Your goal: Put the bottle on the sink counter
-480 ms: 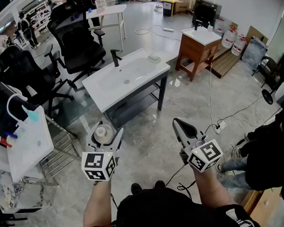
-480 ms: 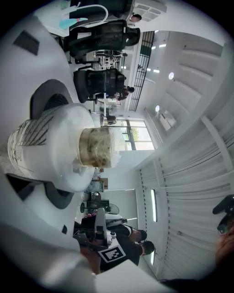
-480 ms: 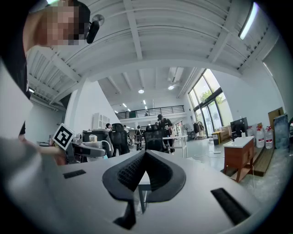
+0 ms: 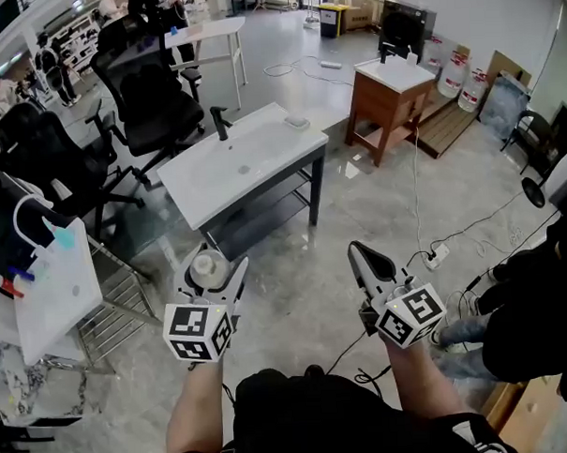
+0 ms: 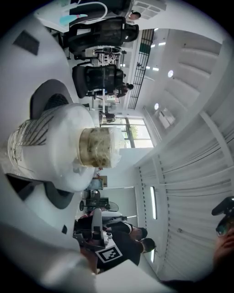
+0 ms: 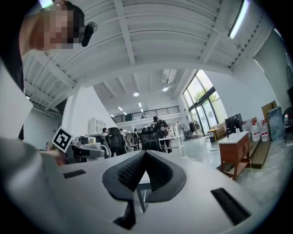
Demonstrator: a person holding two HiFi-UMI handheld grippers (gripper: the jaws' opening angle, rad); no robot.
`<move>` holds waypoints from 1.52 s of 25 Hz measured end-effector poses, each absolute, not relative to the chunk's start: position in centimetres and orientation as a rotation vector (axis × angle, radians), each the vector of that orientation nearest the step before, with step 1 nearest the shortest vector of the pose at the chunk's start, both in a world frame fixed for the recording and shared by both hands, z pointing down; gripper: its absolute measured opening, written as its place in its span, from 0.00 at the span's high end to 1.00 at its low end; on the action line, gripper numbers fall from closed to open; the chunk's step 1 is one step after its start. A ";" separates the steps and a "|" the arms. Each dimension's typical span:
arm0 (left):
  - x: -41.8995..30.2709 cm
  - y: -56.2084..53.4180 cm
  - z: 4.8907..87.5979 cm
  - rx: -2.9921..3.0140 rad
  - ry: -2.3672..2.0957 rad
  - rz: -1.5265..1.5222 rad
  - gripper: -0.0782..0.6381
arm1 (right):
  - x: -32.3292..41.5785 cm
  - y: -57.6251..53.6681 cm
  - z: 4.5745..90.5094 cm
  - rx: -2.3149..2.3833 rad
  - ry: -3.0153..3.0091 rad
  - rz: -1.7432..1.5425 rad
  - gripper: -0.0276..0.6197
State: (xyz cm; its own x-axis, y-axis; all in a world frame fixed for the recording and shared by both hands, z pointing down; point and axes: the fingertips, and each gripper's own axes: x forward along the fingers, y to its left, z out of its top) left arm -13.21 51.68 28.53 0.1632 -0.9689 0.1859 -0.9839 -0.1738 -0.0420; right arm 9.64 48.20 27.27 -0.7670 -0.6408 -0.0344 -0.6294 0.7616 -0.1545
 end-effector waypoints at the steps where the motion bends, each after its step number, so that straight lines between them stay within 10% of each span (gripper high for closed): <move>1: -12.7 51.6 28.4 2.329 -1.959 0.256 0.40 | 10.1 48.3 27.3 -1.027 2.864 -0.215 0.94; 38: -15.5 25.2 33.6 2.413 -1.743 0.232 0.40 | 3.6 24.6 33.8 -1.078 2.998 -0.374 0.94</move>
State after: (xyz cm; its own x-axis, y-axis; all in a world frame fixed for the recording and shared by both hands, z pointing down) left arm -15.53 25.25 33.64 0.3106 -0.9257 0.2160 -0.9499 -0.3105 0.0356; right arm 3.56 24.63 33.77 -0.7722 -0.6197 0.1406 -0.6352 0.7473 -0.1953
